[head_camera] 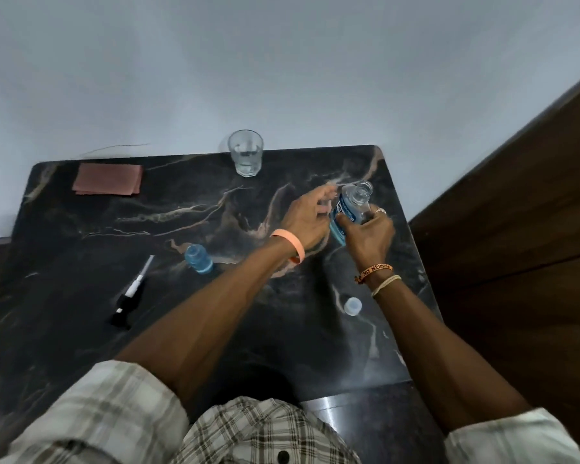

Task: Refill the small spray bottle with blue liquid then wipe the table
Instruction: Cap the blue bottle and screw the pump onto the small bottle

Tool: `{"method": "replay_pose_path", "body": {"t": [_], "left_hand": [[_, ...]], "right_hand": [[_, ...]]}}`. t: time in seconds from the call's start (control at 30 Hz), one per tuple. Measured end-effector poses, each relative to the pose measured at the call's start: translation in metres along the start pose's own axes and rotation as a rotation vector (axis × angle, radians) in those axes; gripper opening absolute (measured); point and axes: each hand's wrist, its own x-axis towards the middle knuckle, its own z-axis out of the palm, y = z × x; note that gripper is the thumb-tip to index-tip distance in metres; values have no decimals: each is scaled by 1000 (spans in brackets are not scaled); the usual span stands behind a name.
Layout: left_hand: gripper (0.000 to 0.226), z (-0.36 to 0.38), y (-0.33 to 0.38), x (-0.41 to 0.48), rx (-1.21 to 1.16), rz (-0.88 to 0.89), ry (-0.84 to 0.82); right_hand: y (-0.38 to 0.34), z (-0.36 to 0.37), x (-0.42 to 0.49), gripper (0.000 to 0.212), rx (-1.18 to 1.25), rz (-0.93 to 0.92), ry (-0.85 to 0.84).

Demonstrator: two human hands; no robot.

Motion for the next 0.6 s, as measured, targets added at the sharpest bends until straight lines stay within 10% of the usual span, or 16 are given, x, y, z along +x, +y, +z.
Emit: {"method": "replay_pose_path", "body": {"t": [0.6], "left_hand": [[75,60,-29,-11,94,-152,-168]], "right_hand": [[57,-8,-11,41,-109,67,-44]]}}
